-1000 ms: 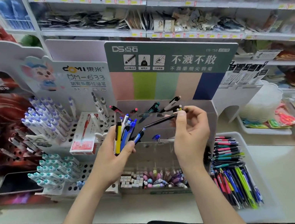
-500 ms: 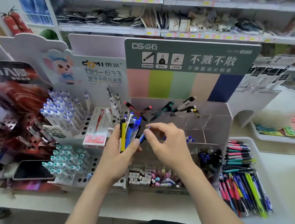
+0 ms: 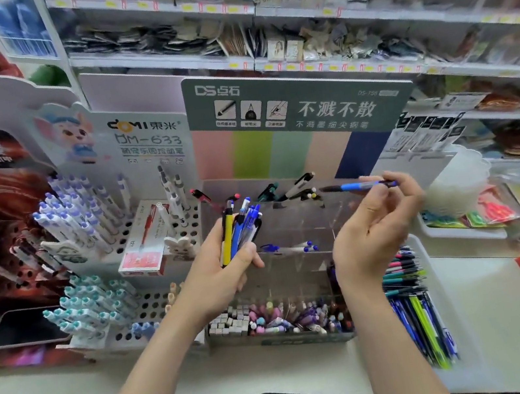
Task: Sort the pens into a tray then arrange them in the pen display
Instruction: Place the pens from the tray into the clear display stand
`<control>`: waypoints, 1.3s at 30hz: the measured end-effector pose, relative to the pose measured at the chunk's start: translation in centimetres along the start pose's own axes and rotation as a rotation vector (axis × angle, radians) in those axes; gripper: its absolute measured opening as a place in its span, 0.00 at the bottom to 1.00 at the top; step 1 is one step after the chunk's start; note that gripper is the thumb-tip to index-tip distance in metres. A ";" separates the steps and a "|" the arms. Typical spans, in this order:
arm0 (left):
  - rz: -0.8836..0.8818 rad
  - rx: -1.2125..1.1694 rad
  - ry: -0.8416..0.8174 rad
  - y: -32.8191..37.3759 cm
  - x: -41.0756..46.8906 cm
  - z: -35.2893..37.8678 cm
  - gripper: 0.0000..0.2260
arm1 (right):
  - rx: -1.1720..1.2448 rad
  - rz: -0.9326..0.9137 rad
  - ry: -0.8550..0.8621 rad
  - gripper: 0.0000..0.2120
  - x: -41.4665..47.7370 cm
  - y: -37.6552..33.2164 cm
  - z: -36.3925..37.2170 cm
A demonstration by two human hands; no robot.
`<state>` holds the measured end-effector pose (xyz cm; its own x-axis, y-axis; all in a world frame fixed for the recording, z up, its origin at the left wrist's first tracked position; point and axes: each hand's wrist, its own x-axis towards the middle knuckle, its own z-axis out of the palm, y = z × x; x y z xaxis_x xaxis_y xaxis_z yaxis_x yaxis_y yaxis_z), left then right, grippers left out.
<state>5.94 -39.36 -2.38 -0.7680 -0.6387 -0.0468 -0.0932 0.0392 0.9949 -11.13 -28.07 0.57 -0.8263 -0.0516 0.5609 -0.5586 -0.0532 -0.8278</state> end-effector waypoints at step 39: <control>-0.073 -0.086 0.050 -0.3 1.9 3.1 0.13 | 0.053 0.295 -0.140 0.05 -0.4 2.8 -1.8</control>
<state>2.58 -38.21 -3.04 -0.7284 -0.6751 -0.1170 -0.0914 -0.0735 0.9931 -12.45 -26.44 -2.01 -0.9319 -0.2091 0.2966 -0.2888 -0.0674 -0.9550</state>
